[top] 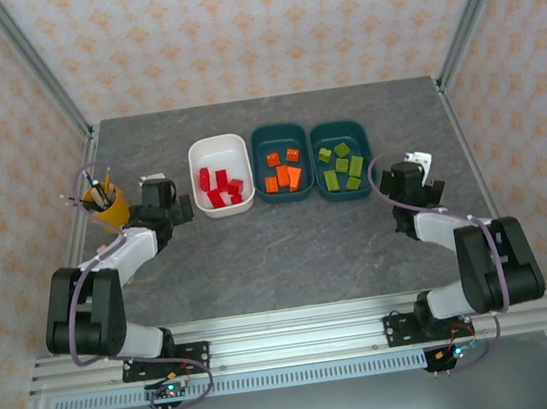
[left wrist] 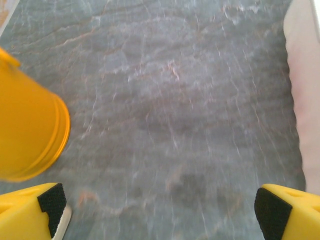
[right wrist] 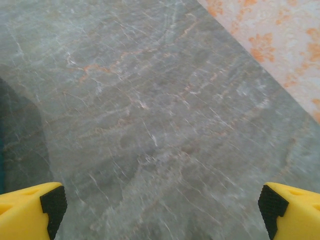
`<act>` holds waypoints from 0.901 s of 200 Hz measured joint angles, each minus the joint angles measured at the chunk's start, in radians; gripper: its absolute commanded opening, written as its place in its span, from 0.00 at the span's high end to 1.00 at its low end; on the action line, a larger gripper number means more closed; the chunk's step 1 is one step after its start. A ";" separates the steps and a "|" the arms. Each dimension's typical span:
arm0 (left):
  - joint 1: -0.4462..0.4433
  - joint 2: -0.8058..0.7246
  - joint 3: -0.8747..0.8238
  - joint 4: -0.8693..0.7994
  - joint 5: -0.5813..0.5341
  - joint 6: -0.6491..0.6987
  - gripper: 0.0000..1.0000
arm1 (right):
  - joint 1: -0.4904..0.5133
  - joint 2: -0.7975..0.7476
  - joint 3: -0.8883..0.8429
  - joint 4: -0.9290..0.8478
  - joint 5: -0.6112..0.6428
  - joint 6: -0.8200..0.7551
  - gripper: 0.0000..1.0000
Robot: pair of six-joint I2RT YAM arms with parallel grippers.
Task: Sort the legos into containers by color
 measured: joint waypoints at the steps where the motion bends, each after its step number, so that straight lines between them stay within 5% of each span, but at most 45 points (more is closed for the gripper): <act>1: 0.005 0.007 -0.001 0.011 0.005 0.003 0.00 | -0.003 0.005 0.000 0.008 -0.005 0.000 0.00; 67: 0.061 0.076 -0.078 0.309 0.132 0.054 0.00 | -0.058 0.083 -0.146 0.392 -0.163 -0.008 0.00; 180: 0.003 0.043 -0.300 0.655 -0.004 0.069 0.00 | -0.033 0.107 -0.105 0.426 -0.110 -0.011 0.01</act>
